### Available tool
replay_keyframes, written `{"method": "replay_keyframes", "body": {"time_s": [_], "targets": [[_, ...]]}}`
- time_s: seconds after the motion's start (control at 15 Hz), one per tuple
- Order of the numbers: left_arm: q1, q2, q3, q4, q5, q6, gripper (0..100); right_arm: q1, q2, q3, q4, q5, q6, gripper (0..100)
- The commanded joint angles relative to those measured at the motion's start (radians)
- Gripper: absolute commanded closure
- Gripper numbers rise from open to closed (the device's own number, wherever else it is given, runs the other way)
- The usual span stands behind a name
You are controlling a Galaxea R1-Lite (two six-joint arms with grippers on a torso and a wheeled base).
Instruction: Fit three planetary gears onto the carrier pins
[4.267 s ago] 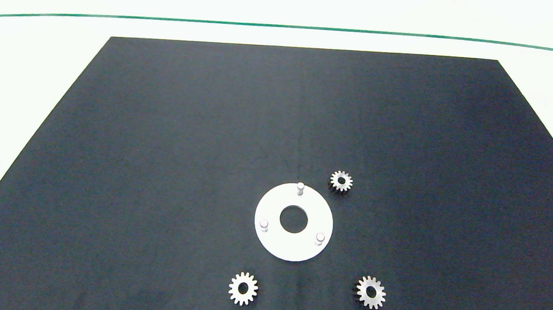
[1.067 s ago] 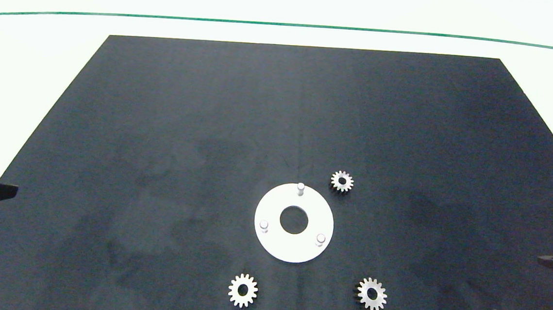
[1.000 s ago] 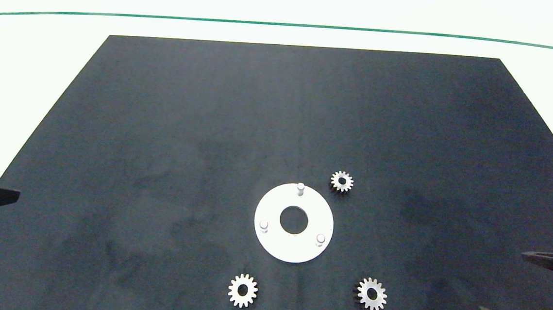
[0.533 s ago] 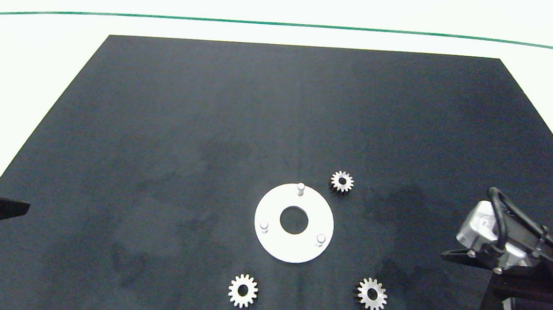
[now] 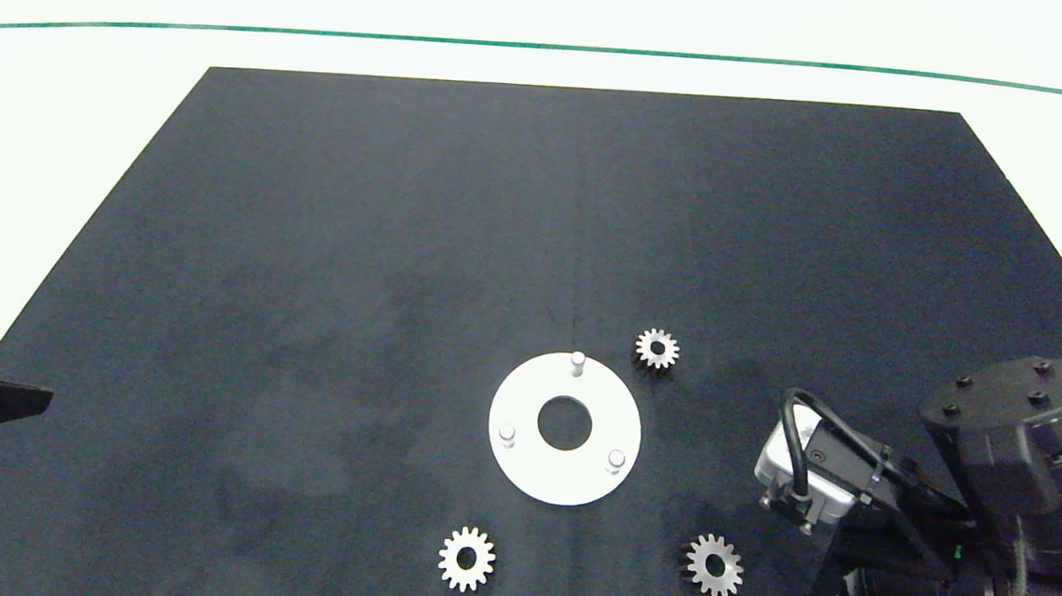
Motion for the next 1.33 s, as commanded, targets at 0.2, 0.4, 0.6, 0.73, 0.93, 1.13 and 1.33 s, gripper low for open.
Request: {"method": "replay_keyframes", "body": {"time_s": [0.2, 0.4, 0.6, 0.73, 0.93, 1.13, 1.33], "targets": [[-0.001, -0.010, 0.003, 0.005, 0.001, 0.001, 0, 0.006, 0.051, -0.003, -0.005, -0.009, -0.008, 0], [-0.013, -0.013, 0.005, 0.005, 0.001, -0.001, 0, 0.020, 0.072, -0.006, -0.026, -0.009, -0.008, 0], [-0.014, -0.021, 0.006, 0.005, 0.001, -0.001, 0, 0.057, 0.095, -0.010, -0.026, -0.026, -0.008, 0], [-0.014, -0.024, 0.006, 0.005, 0.001, 0.001, 0, 0.077, 0.117, -0.009, -0.026, -0.063, -0.008, 0], [-0.014, -0.033, 0.006, 0.005, 0.001, 0.001, 0, 0.077, 0.137, -0.010, -0.048, -0.070, -0.009, 0], [-0.014, -0.039, 0.006, 0.007, 0.001, 0.001, 0, 0.072, 0.147, -0.009, -0.046, -0.092, -0.009, 0], [-0.028, -0.045, 0.006, 0.009, 0.001, 0.001, 0, 0.069, 0.154, -0.009, -0.046, -0.095, -0.009, 0]]}}
